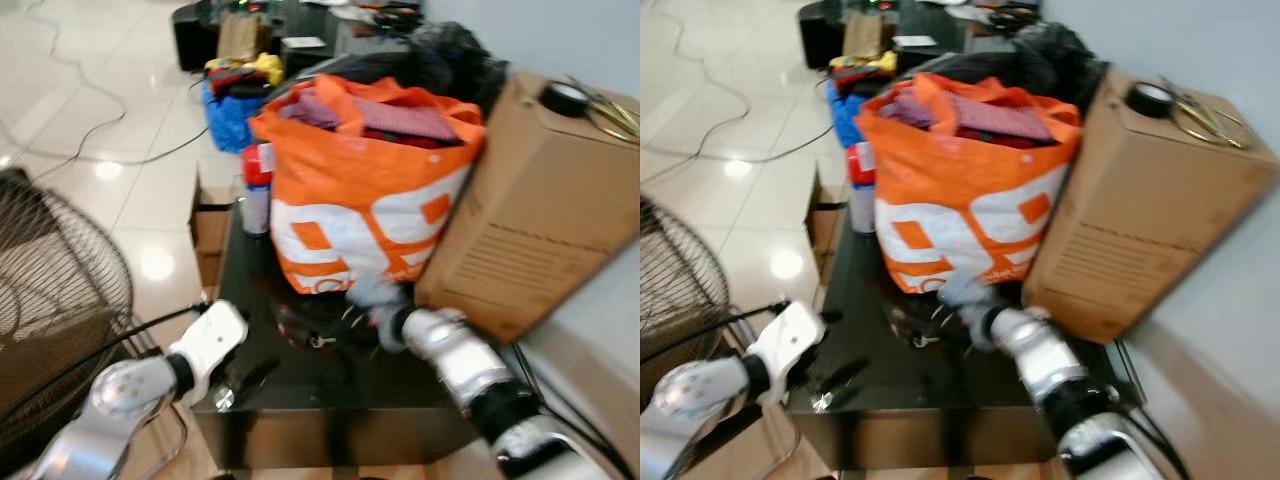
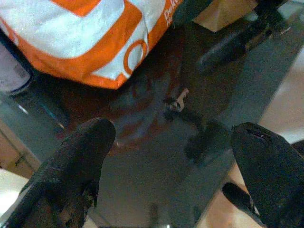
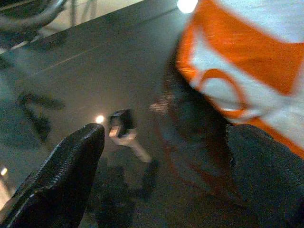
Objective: Hang keys on a hook
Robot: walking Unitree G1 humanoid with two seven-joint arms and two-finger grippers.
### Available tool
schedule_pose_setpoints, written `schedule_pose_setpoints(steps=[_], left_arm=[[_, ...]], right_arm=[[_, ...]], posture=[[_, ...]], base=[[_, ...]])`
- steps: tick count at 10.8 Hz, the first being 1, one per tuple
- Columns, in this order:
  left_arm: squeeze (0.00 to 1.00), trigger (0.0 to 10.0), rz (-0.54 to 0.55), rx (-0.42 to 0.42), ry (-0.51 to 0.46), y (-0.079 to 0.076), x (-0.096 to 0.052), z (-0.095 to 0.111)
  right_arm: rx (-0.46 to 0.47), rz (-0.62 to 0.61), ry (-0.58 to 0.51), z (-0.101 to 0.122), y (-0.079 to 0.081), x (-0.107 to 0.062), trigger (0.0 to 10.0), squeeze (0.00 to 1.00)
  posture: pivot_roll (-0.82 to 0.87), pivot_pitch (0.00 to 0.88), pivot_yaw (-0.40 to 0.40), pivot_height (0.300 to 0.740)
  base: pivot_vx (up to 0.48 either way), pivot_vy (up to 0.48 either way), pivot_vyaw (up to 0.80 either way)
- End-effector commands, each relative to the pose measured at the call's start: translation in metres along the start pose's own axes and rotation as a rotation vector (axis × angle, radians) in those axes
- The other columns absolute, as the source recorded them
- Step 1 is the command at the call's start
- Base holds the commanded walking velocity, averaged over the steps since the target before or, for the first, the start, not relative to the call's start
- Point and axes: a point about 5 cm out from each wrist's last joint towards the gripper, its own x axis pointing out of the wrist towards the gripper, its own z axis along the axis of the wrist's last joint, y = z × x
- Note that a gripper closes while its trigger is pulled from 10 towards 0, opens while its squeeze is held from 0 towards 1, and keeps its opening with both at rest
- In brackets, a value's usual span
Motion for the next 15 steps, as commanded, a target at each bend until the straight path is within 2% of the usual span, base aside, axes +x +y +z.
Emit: schedule_pose_setpoints(steps=[1, 3, 6, 7, 8, 9, 10, 12, 15], left_arm=[[0.00, 10.0, -0.025, 0.008, -0.007, -0.003, -0.005, 0.004], [0.00, 10.0, -0.022, 0.011, 0.015, -0.005, -0.023, 0.004], [0.00, 10.0, -0.004, 0.009, 0.004, -0.003, -0.039, 0.014], [0.00, 10.0, -0.019, 0.008, -0.006, -0.004, -0.044, 0.020], [0.00, 10.0, -0.040, 0.016, -0.010, -0.003, -0.048, 0.025], [0.00, 10.0, -0.055, 0.024, -0.008, -0.004, -0.052, 0.028], [0.00, 10.0, -0.067, 0.023, -0.002, -0.005, -0.056, 0.030], [0.00, 10.0, -0.101, 0.005, 0.030, -0.014, -0.062, 0.028], [0.00, 10.0, -0.107, -0.014, 0.048, -0.023, -0.069, 0.026]], right_arm=[[-0.036, 0.019, 0.027, -0.005, -0.002, 0.001, 10.0, 1.00], [-0.013, 0.069, 0.020, -0.005, 0.008, 0.012, 10.0, 0.00], [0.061, 0.073, -0.018, -0.005, 0.022, 0.023, 10.0, 0.00], [0.092, 0.054, -0.048, -0.002, 0.024, 0.026, 10.0, 0.00], [0.129, 0.042, -0.072, 0.000, 0.027, 0.028, 6.0, 0.00], [0.165, 0.038, -0.101, 0.003, 0.029, 0.030, 4.2, 0.00], [0.195, 0.050, -0.138, 0.007, 0.032, 0.032, 3.0, 0.00], [0.187, 0.050, -0.138, 0.010, 0.035, 0.035, 2.7, 0.00], [0.116, -0.036, -0.072, 0.010, 0.028, 0.036, 2.6, 0.00]], posture=[[0.03, 0.000, -0.156, 0.740], [0.07, 0.070, -0.190, 0.740], [0.10, 0.144, -0.168, 0.740], [0.11, 0.172, -0.135, 0.740], [0.12, 0.189, -0.109, 0.740], [0.12, 0.201, -0.095, 0.740], [0.12, 0.211, -0.087, 0.740], [0.13, 0.219, -0.092, 0.740], [0.13, 0.229, -0.107, 0.740]], base=[[0.000, 0.000, 0.00], [0.000, 0.000, 0.00], [0.000, 0.000, 0.00], [0.000, 0.000, 0.00], [0.000, 0.000, 0.00], [0.000, 0.000, 0.00], [0.000, 0.000, 0.00], [0.000, 0.000, 0.00], [0.000, 0.000, 0.00]])
